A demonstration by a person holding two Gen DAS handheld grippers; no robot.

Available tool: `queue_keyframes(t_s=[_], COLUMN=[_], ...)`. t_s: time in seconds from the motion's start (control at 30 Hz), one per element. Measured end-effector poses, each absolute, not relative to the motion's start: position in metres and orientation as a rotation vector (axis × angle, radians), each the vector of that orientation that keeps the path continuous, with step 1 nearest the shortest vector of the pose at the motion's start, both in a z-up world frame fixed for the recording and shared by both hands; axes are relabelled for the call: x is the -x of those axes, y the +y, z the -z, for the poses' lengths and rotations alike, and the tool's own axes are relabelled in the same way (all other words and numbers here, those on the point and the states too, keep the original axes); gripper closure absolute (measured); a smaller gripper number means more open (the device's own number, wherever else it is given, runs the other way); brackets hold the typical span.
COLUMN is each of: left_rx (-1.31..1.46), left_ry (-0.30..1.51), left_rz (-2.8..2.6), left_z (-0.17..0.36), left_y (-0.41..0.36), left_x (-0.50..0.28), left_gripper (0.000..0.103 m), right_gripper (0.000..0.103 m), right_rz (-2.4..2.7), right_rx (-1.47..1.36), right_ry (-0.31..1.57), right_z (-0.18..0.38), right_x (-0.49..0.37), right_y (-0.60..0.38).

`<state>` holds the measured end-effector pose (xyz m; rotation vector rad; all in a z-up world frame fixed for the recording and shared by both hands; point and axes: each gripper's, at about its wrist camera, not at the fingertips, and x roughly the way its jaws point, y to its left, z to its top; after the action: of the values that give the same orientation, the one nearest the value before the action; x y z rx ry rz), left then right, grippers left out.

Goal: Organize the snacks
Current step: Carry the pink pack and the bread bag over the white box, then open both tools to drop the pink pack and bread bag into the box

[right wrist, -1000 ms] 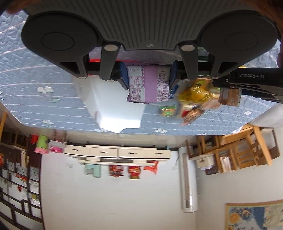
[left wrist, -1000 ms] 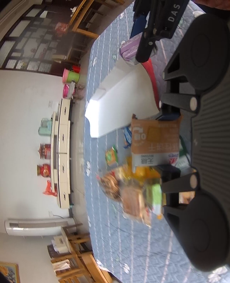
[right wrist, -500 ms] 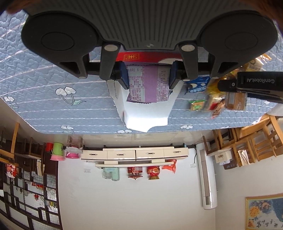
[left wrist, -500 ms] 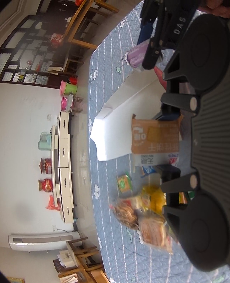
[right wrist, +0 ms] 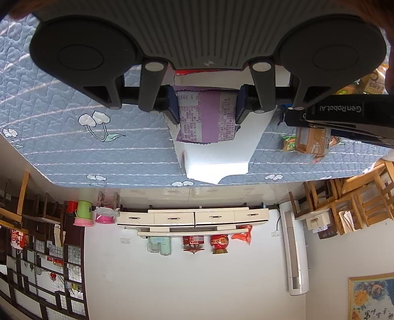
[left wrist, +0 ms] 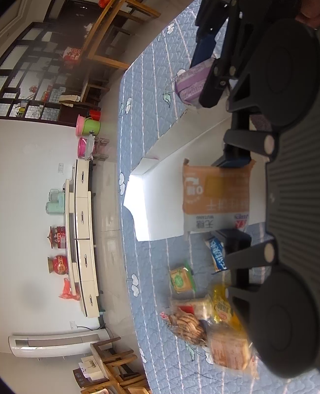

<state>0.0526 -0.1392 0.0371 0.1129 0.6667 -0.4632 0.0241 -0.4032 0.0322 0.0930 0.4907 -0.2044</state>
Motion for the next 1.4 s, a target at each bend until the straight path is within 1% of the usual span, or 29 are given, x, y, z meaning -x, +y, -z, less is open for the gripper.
queue_keyframes(t_s=[1.4], left_rx=[-0.103], left_ry=[0.74], left_rz=[0.471], left_z=[-0.009], left_y=[-0.161], left_x=[-0.07], left_gripper=[0.056], right_gripper=[0.046], right_rz=[0.241], right_rx=[-0.065], right_ry=[0.557], right_z=[-0.026], right_x=[-0.036], right_y=[-0.406])
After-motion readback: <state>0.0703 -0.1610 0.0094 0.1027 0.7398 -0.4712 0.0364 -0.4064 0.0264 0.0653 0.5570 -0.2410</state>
